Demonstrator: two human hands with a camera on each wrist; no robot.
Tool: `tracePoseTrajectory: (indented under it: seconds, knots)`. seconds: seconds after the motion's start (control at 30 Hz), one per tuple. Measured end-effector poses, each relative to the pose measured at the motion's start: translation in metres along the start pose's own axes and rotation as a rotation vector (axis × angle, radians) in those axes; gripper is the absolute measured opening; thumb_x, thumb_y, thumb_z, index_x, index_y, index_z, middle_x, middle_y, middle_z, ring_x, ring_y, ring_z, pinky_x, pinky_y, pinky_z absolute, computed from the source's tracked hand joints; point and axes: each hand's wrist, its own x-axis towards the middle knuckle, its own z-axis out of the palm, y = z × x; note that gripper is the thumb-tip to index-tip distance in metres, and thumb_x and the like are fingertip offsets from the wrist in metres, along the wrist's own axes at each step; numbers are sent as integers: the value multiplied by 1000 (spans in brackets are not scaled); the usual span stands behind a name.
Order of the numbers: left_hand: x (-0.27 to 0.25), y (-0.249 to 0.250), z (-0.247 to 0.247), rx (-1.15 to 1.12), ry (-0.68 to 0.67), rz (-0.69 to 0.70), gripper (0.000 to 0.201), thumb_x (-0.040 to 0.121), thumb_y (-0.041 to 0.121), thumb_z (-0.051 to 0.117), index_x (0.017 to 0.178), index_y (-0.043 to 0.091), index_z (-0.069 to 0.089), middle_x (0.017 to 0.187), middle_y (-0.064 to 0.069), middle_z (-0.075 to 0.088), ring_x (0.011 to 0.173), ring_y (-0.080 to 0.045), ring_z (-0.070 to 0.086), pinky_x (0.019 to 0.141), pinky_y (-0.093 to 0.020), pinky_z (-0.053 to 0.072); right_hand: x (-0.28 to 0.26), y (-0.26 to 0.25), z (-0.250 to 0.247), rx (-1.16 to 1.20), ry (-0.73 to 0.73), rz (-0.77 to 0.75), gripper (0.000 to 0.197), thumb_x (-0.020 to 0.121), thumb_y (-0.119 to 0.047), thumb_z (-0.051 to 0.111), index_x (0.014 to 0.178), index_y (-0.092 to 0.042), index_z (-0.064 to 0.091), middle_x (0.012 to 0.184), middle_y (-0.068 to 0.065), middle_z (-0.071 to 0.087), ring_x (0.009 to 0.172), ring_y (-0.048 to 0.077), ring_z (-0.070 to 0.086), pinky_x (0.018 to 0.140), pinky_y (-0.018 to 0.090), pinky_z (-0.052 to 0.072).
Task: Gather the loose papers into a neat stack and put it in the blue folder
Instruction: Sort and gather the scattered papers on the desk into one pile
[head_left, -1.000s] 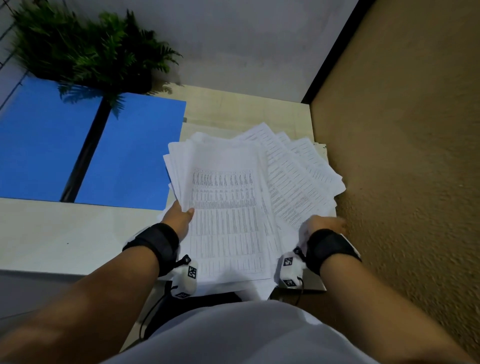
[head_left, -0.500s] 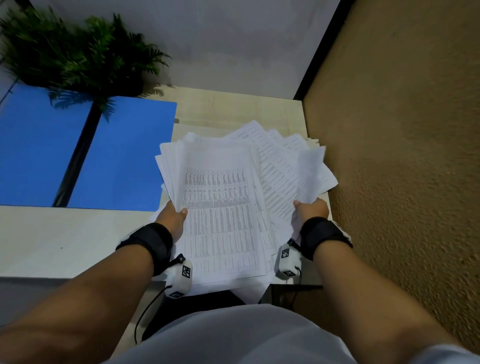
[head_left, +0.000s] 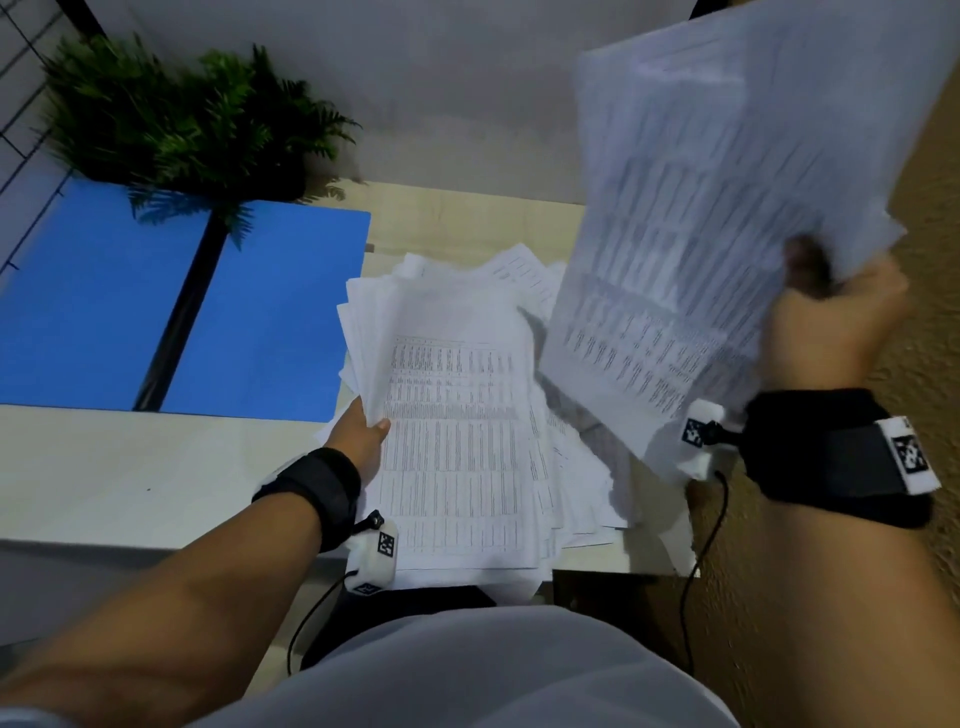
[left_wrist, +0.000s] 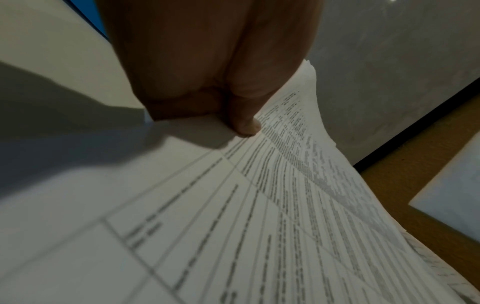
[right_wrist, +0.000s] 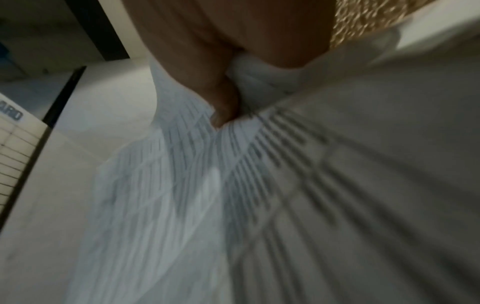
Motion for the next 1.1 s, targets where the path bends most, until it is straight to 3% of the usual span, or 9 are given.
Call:
tracePoseTrajectory:
  seconds: [0.23,0.37,0.47,0.57,0.7,0.83,0.9,1.03,1.1]
  knots:
    - [-6,2,6,-79,-10,6,39,102,19,40,141,17,39,138,-7,53,130,-32,49,113,-49,35,-73,34,74,-312,-686,155,15,85,0,58,94,-3,69,81,9,60,80,16,55,67,28,38]
    - [-23,13,15,-106,6,-84,75,94,56,47,154,25,13,158,1,27,146,-26,28,117,-46,26,-122,52,102,-347,-834,348,24,90,-8,62,111,0,57,105,13,61,92,21,56,75,25,42]
    - [-27,6,20,-62,-12,49,68,89,38,67,143,16,32,142,-2,49,131,-28,48,106,-42,42,-139,50,102,-73,-937,586,43,88,-2,65,126,-4,46,112,6,55,93,16,55,74,23,51]
    - [-19,-8,20,-39,83,20,42,96,17,56,136,9,44,134,-11,56,124,-32,53,107,-46,43,-140,57,92,11,-933,702,41,89,7,60,123,-11,45,104,5,54,83,10,58,57,8,51]
    - [-13,-15,18,-116,114,-32,32,101,21,48,130,8,47,130,-13,58,118,-31,56,103,-43,45,-142,79,76,-377,-902,526,19,92,1,55,111,-3,56,98,6,54,94,22,59,73,19,42]
    - [-16,-13,23,-120,38,35,49,94,19,61,139,15,43,131,-3,59,119,-24,56,106,-42,43,-169,84,78,-432,-1107,409,26,82,16,39,84,-7,51,84,9,49,73,17,46,53,20,37]
    - [-15,-13,21,-166,51,73,50,93,9,60,141,16,44,131,-4,60,119,-25,57,105,-44,45,-174,85,84,-392,-1081,399,29,77,16,34,83,-4,54,81,11,53,74,20,49,59,24,41]
    - [-10,-17,-6,-339,183,42,44,94,8,55,135,24,49,127,-8,63,114,-30,62,101,-49,48,-154,108,93,-262,-750,458,28,83,3,44,105,-4,60,99,16,63,91,26,63,87,41,56]
    - [-6,-27,-24,-333,223,10,46,94,10,55,137,23,48,129,-8,62,115,-31,61,103,-52,46,-144,116,92,-311,-817,450,29,81,-9,57,110,-8,57,104,14,61,95,24,62,88,42,55]
